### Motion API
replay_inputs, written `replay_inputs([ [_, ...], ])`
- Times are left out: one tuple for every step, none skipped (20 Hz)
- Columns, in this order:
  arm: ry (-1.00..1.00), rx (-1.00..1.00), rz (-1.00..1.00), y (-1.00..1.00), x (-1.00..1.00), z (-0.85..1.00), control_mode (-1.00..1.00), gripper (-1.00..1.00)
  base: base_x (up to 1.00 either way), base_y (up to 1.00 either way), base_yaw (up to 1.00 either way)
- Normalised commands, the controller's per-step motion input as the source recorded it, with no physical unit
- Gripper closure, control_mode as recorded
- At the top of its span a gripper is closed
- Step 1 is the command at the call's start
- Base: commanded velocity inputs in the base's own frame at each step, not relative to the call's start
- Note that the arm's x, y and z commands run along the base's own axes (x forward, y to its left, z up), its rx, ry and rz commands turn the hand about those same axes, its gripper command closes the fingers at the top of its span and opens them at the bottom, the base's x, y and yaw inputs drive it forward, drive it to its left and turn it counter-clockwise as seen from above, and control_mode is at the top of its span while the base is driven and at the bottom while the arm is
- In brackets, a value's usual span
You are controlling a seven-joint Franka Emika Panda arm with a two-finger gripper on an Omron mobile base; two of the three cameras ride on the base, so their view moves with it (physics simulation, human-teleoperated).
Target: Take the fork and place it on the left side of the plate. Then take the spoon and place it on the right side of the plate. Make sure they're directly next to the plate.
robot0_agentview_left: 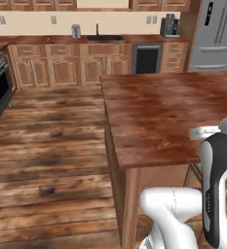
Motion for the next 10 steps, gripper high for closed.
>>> replay_inputs([
  [0.00, 0.00, 0.00, 0.00, 0.00, 0.00, 1.00, -1.00, 0.74, 1.00, 0.00],
  [0.00, 0.00, 0.00, 0.00, 0.00, 0.00, 1.00, -1.00, 0.80, 1.00, 0.00],
  [0.00, 0.00, 0.00, 0.00, 0.00, 0.00, 1.00, -1.00, 0.93, 1.00, 0.00],
  [0.00, 0.00, 0.00, 0.00, 0.00, 0.00, 1.00, -1.00, 0.96, 1.00, 0.00],
  [0.00, 0.00, 0.00, 0.00, 0.00, 0.00, 1.00, -1.00, 1.00, 1.00, 0.00],
  [0.00, 0.00, 0.00, 0.00, 0.00, 0.00, 1.00, -1.00, 1.00, 1.00, 0.00],
  [0.00, 0.00, 0.00, 0.00, 0.00, 0.00, 1.00, -1.00, 1.00, 1.00, -0.01],
  [0.00, 0.00, 0.00, 0.00, 0.00, 0.00, 1.00, -1.00, 1.00, 1.00, -0.01],
  [0.00, 0.00, 0.00, 0.00, 0.00, 0.00, 1.00, -1.00, 1.00, 1.00, -0.01],
  [0.00, 0.00, 0.00, 0.00, 0.00, 0.00, 1.00, -1.00, 1.00, 1.00, -0.02],
])
